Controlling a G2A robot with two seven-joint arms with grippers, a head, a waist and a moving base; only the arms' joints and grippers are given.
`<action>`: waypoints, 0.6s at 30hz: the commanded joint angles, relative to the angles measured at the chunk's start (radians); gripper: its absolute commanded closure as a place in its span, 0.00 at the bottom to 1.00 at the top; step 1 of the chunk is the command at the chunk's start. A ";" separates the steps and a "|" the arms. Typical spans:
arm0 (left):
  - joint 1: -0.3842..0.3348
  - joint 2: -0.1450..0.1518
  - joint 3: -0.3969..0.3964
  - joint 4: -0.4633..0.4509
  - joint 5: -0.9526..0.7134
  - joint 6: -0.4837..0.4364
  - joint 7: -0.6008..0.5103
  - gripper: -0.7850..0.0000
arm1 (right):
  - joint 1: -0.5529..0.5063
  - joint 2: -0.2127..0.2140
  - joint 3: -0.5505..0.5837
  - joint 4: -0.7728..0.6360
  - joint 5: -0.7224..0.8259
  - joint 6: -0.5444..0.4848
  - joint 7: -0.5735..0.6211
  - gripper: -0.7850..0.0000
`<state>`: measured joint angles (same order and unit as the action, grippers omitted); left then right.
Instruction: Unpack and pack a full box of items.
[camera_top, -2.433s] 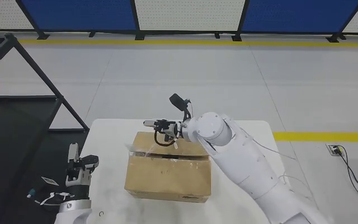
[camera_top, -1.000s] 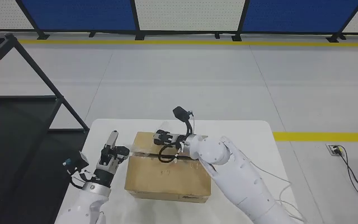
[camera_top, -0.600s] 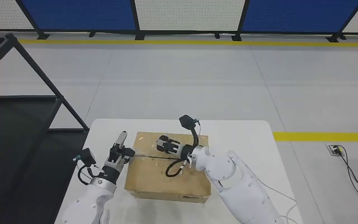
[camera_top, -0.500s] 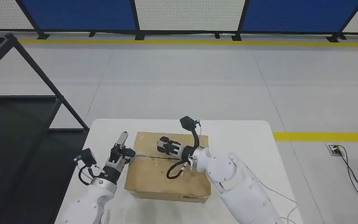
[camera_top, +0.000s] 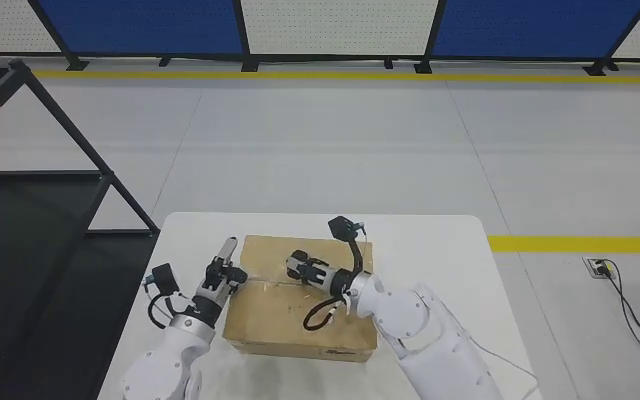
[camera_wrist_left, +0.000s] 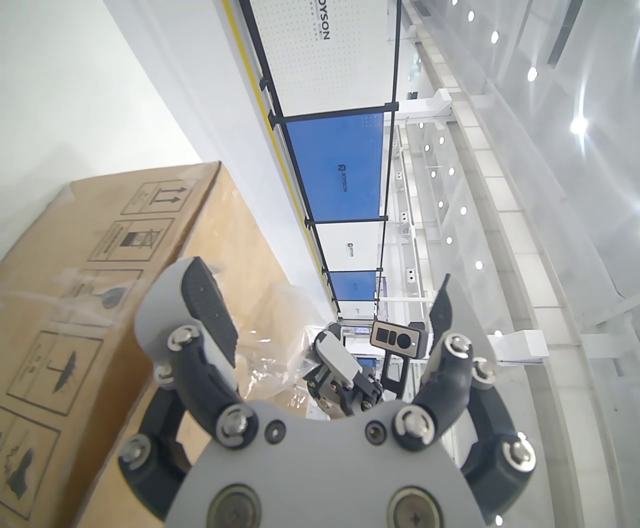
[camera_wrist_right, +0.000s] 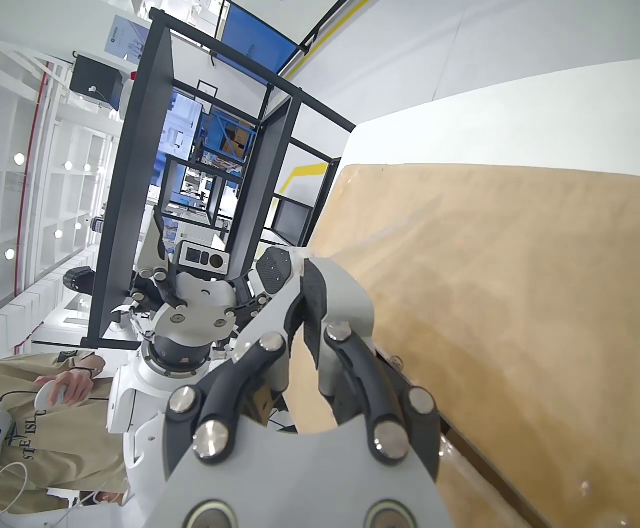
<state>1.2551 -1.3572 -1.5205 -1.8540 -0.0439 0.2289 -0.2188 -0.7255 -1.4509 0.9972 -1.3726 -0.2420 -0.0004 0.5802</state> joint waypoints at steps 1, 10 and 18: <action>-0.006 0.001 0.004 0.011 0.002 0.000 -0.001 0.00 | -0.010 0.001 0.006 -0.006 0.001 0.000 -0.006 0.55; -0.022 0.003 0.022 0.030 0.011 0.005 -0.004 0.00 | -0.083 0.016 0.055 -0.077 -0.014 -0.010 -0.026 0.00; -0.032 0.004 0.036 0.040 0.015 0.008 -0.003 0.00 | -0.131 0.025 0.090 -0.128 -0.014 -0.014 -0.031 0.00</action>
<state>1.2243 -1.3532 -1.4861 -1.8153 -0.0286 0.2370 -0.2223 -0.8516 -1.4262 1.0834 -1.4954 -0.2616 -0.0078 0.5504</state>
